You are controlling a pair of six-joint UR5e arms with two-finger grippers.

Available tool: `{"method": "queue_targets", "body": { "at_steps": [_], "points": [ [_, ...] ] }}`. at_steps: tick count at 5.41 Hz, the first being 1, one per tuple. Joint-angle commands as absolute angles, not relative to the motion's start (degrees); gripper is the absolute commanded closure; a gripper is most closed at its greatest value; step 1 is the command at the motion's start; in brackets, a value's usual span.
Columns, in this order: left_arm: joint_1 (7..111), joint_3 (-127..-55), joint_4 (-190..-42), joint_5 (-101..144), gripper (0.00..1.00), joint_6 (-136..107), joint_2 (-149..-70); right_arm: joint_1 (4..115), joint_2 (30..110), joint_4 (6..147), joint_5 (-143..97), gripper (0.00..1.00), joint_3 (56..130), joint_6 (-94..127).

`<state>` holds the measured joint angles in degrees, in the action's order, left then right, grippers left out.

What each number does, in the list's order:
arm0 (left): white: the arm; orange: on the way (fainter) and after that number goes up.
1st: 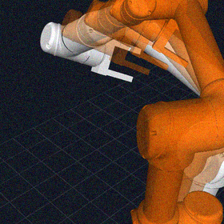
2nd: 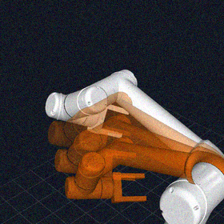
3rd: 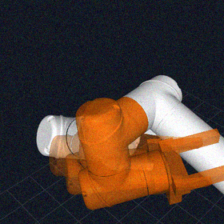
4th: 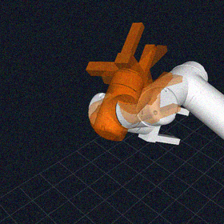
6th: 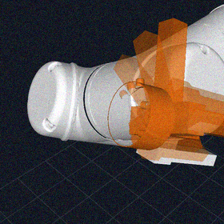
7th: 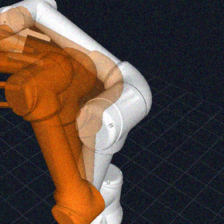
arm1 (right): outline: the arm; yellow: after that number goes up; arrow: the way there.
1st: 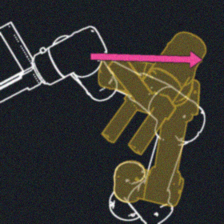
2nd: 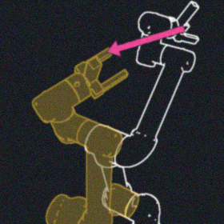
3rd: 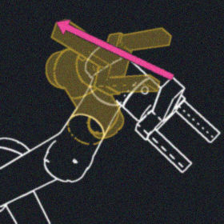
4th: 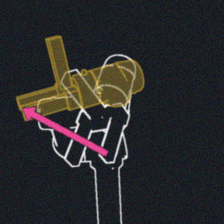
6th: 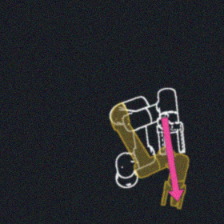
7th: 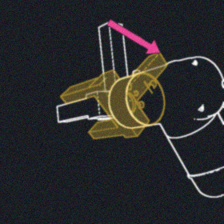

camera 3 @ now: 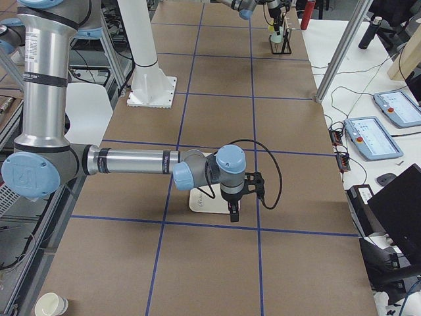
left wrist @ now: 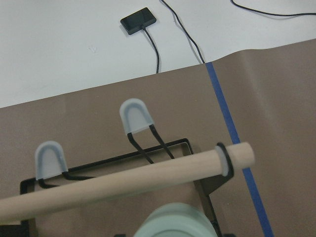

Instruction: Left arm grabs green cup and hands to right arm on tray

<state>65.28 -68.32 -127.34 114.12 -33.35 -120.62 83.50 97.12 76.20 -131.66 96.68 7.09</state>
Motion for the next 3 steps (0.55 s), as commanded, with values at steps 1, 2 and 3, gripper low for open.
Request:
{"method": "queue_targets", "body": {
  "at_steps": [1, 2, 3],
  "points": [
    [65.7, -73.0, -127.2, 113.7, 1.00, -33.4, -118.5, 83.5, 97.1, 76.2, -131.7, 0.00, 96.7, 7.1],
    [65.8, -74.5, -127.3, 113.7, 1.00, -33.7, -118.1, 83.5, 97.1, 76.2, -131.7, 0.00, 96.8, 7.1],
    [67.4, -76.4, -127.3, 113.4, 1.00, -34.4, -118.1, 83.5, 97.1, 76.2, -131.7, 0.00, 96.9, 7.1]
  ]
}}
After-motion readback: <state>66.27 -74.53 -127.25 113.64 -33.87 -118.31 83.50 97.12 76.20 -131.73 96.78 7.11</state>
